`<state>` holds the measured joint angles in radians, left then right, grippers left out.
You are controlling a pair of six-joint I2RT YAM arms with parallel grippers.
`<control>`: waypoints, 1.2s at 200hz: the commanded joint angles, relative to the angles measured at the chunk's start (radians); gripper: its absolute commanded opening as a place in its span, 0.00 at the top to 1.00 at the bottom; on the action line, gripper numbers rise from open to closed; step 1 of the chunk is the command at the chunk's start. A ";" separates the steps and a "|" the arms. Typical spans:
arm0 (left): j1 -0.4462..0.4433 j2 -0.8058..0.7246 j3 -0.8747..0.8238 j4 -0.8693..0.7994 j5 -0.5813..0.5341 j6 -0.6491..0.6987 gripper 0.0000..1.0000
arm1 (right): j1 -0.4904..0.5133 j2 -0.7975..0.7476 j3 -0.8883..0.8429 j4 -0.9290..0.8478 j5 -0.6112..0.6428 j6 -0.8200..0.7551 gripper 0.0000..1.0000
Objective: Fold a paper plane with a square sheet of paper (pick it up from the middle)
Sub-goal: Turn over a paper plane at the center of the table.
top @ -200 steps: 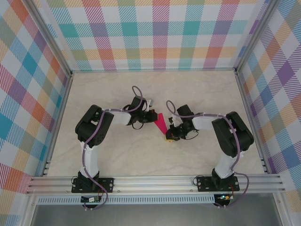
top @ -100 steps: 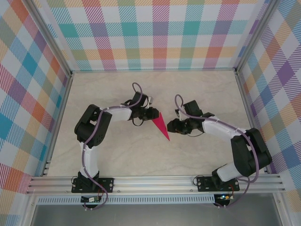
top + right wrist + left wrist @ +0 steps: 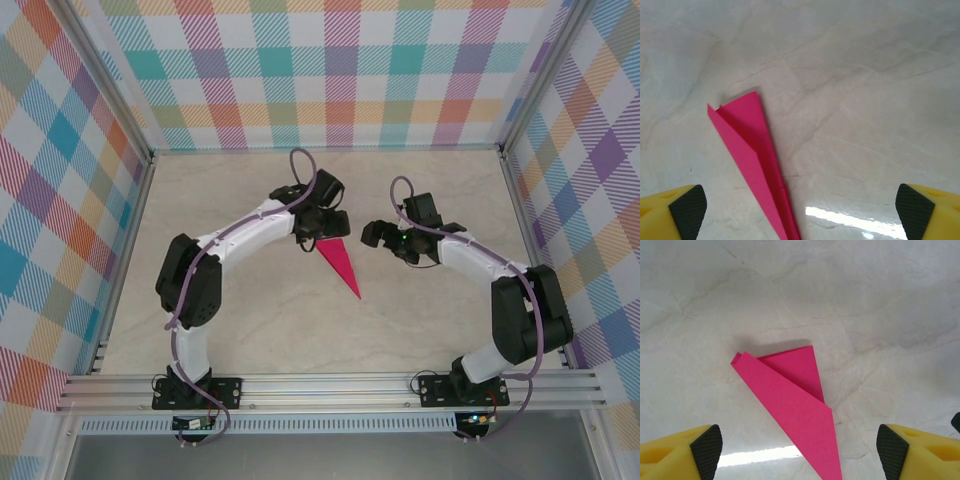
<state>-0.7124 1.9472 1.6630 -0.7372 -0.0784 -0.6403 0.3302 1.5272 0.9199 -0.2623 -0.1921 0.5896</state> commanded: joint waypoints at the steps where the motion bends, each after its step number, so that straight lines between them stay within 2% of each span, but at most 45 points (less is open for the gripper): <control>1: -0.067 0.103 0.109 -0.238 -0.163 -0.085 0.16 | -0.046 -0.013 -0.035 0.001 0.086 0.053 0.00; 37: -0.098 0.228 0.214 -0.282 -0.121 -0.125 0.15 | -0.096 -0.068 -0.065 -0.088 0.190 0.067 0.00; 87: -0.099 0.363 0.338 -0.329 -0.078 -0.123 0.16 | -0.117 -0.116 -0.105 -0.110 0.220 0.071 0.00; 107: -0.099 0.390 0.365 -0.360 -0.092 -0.127 0.20 | -0.117 -0.115 -0.105 -0.115 0.220 0.073 0.00; 152: -0.100 0.342 0.324 -0.378 -0.120 -0.158 0.32 | -0.117 -0.097 -0.093 -0.120 0.205 0.073 0.00; 170: -0.100 0.310 0.277 -0.348 -0.097 -0.184 0.40 | -0.117 -0.088 -0.087 -0.117 0.188 0.081 0.00; 203: -0.102 0.266 0.219 -0.324 -0.107 -0.227 0.44 | -0.117 -0.080 -0.090 -0.089 0.134 0.106 0.00; 240: -0.101 0.228 0.167 -0.282 -0.118 -0.263 0.56 | -0.117 -0.057 -0.082 -0.083 0.103 0.113 0.00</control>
<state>-0.8150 2.2414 1.8599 -1.0435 -0.1776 -0.8597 0.2173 1.4475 0.8242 -0.3538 -0.0502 0.6811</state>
